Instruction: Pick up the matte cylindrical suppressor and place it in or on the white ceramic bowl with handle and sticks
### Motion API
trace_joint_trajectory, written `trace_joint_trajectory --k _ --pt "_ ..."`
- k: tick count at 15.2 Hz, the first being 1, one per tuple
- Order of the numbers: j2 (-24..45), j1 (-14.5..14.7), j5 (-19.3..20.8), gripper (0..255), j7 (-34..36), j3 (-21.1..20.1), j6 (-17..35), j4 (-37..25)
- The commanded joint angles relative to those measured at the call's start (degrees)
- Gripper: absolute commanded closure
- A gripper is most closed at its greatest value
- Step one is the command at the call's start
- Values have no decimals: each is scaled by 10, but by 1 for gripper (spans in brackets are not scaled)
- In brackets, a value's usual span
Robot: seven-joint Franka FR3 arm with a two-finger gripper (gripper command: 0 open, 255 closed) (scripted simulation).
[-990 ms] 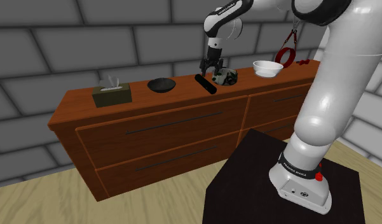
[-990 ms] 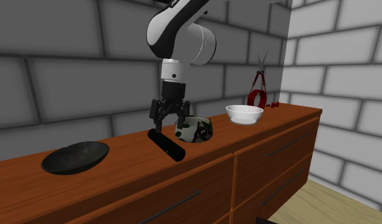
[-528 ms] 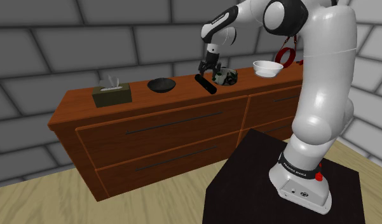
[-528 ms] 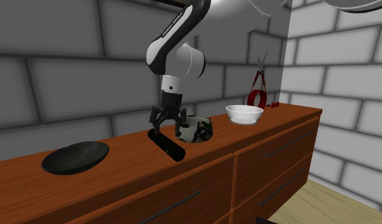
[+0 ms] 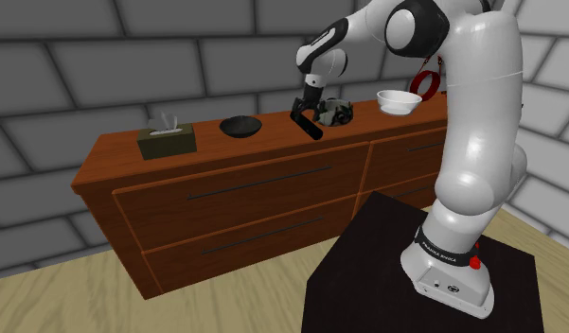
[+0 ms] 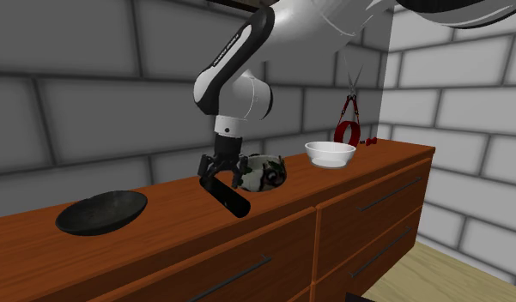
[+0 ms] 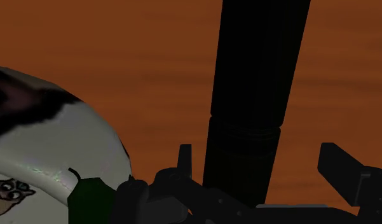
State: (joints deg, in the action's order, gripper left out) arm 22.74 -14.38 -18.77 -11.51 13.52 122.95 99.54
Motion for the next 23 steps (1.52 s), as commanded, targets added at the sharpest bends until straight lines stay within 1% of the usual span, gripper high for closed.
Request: trace_joint_trajectory --k 1,7,8,10,11,12,16,17,23 --pt "7 -2 0 0 -1 1 3 7" --pt "7 -3 0 0 -1 1 3 7" --pt "12 -3 -1 255 -1 0 3 2" --pt "22 -2 -2 255 3 -2 2 -10" --pt "24 -1 -3 255 4 -3 4 -10" --pt "19 -1 -3 255 1 -2 12 3" --pt "23 0 -5 255 1 -4 17 4" --pt "7 -3 0 255 -1 1 3 7" --pt "-12 -1 10 255 11 5 -33 -12"
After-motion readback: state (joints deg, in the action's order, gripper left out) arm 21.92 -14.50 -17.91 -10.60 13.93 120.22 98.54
